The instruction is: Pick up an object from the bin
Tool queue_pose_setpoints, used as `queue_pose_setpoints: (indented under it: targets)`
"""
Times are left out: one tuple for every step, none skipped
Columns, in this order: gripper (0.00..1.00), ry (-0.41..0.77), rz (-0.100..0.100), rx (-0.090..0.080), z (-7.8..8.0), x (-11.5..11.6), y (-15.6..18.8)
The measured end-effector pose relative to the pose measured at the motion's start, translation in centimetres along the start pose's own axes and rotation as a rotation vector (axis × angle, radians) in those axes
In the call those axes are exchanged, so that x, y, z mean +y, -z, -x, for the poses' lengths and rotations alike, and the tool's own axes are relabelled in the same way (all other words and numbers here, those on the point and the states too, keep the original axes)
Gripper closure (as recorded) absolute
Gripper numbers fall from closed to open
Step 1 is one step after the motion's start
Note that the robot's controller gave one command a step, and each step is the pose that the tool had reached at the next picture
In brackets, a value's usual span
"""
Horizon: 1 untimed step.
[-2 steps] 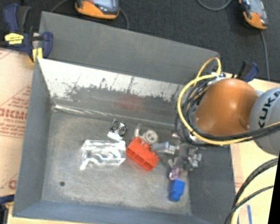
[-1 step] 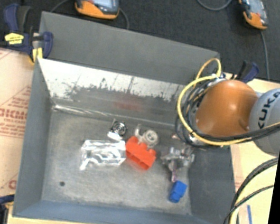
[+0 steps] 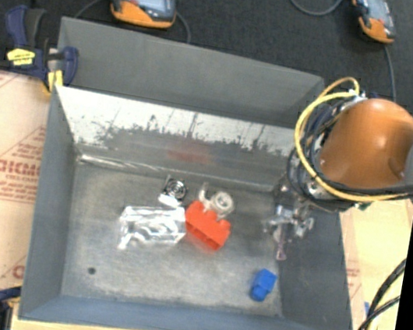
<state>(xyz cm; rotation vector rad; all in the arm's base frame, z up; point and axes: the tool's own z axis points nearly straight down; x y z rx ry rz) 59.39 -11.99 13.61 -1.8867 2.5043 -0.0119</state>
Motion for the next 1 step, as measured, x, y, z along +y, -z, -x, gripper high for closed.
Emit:
queue_pose_setpoints:
  targets:
    - [1.00, -0.012, 0.005, -0.003, 1.79, 0.23, 17.32]
